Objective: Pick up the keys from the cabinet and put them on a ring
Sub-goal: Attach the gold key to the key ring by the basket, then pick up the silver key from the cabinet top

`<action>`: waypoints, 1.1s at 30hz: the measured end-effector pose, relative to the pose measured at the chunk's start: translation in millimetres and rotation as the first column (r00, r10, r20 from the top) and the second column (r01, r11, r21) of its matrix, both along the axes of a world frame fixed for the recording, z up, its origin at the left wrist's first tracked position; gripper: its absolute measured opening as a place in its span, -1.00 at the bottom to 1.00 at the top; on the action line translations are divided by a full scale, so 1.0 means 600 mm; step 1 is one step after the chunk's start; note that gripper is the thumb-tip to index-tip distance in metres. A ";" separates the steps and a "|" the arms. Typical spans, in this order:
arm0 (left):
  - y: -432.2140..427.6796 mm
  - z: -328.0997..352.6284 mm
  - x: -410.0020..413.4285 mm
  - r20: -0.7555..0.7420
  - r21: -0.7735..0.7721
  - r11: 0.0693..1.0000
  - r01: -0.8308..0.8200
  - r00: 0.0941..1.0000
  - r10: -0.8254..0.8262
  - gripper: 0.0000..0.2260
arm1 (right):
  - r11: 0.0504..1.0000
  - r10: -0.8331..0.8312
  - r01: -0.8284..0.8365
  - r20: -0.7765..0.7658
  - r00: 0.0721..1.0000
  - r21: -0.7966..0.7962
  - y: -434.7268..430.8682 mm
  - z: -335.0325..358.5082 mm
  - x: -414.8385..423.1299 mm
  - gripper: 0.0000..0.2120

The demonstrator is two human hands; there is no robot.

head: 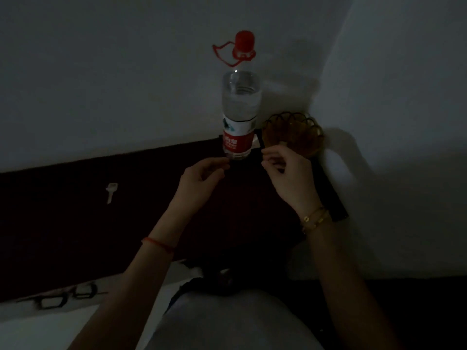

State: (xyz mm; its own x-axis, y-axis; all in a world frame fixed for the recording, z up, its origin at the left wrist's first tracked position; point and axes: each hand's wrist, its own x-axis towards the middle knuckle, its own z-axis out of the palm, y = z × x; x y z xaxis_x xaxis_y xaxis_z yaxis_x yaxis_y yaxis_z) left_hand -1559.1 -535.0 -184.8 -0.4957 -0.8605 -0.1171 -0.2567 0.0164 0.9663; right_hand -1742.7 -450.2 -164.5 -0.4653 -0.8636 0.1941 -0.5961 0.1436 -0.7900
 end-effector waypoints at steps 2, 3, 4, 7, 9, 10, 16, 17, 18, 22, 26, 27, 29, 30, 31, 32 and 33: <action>0.004 -0.001 0.035 -0.009 -0.026 0.999 -0.047 0.999 0.046 -0.74 | 0.999 0.046 -0.046 0.002 0.999 -0.001 -0.009 0.002 0.029 -0.81; 0.005 0.000 0.052 -0.013 -0.034 0.997 -0.070 0.997 0.070 -0.74 | 0.998 0.068 -0.068 0.004 0.998 0.003 -0.014 0.003 0.044 -0.81; 0.005 0.001 0.071 -0.018 -0.042 0.995 -0.093 0.996 0.092 -0.74 | 0.996 0.090 -0.090 0.004 0.996 0.009 -0.020 0.004 0.060 -0.81; 0.000 0.001 0.130 -0.030 -0.060 0.986 -0.153 0.988 0.151 -0.75 | 0.989 0.149 -0.149 0.006 0.989 0.022 -0.039 0.004 0.109 -0.80; -0.005 0.003 0.172 -0.027 -0.073 0.979 -0.192 0.981 0.191 -0.75 | 0.983 0.179 -0.180 0.008 0.984 0.025 -0.053 0.004 0.142 -0.80; -0.008 0.003 0.194 -0.028 -0.078 0.974 -0.215 0.977 0.213 -0.74 | 0.981 0.193 -0.193 0.011 0.981 0.027 -0.060 0.004 0.160 -0.80; -0.030 0.011 0.330 0.056 -0.147 0.938 -0.313 0.944 0.324 -0.73 | 0.969 0.242 -0.244 0.049 0.969 0.030 -0.104 -0.008 0.279 -0.80; -0.034 0.011 0.351 0.078 -0.182 0.929 -0.321 0.937 0.339 -0.73 | 0.968 0.247 -0.249 0.052 0.968 0.030 -0.111 -0.011 0.299 -0.80; -0.038 0.008 0.372 0.100 -0.221 0.918 -0.328 0.929 0.356 -0.73 | 0.967 0.251 -0.253 0.055 0.966 0.029 -0.120 -0.014 0.318 -0.79; -0.062 -0.008 0.440 0.203 -0.342 0.890 -0.301 0.901 0.383 -0.71 | 0.967 0.252 -0.254 0.051 0.966 0.030 -0.151 -0.028 0.384 -0.80; -0.086 -0.035 0.483 0.240 -0.366 0.888 -0.279 0.893 0.380 -0.69 | 0.968 0.241 -0.243 0.039 0.970 0.057 -0.180 -0.047 0.433 -0.81; -0.091 -0.042 0.490 0.252 -0.366 0.892 -0.267 0.894 0.371 -0.69 | 0.968 0.238 -0.240 0.029 0.971 0.069 -0.186 -0.052 0.442 -0.81; -0.102 -0.054 0.500 0.263 -0.369 0.897 -0.244 0.898 0.352 -0.70 | 0.968 0.232 -0.233 0.016 0.972 0.098 -0.200 -0.062 0.456 -0.81; -0.108 -0.059 0.503 0.264 -0.367 0.899 -0.238 0.901 0.346 -0.71 | 0.967 0.227 -0.227 0.012 0.974 0.114 -0.208 -0.066 0.461 -0.81; -0.113 -0.063 0.504 0.266 -0.360 0.902 -0.237 0.901 0.343 -0.72 | 0.967 0.221 -0.220 0.007 0.975 0.131 -0.216 -0.071 0.465 -0.81; -0.119 -0.066 0.505 0.270 -0.353 0.904 -0.240 0.899 0.345 -0.73 | 0.966 0.217 -0.214 0.001 0.976 0.147 -0.224 -0.075 0.468 -0.82; -0.125 -0.070 0.504 0.275 -0.348 0.905 -0.246 0.896 0.349 -0.73 | 0.964 0.215 -0.211 -0.005 0.977 0.163 -0.233 -0.080 0.471 -0.82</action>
State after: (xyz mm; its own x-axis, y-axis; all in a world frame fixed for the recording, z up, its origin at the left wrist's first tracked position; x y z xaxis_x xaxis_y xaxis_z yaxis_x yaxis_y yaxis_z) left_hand -1256.8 -609.7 -226.5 -0.1892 -0.9802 0.0582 -0.5921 0.1612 0.7896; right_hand -1460.1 -589.9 -212.4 -0.2641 -0.9630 0.0537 -0.6442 0.1346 -0.7529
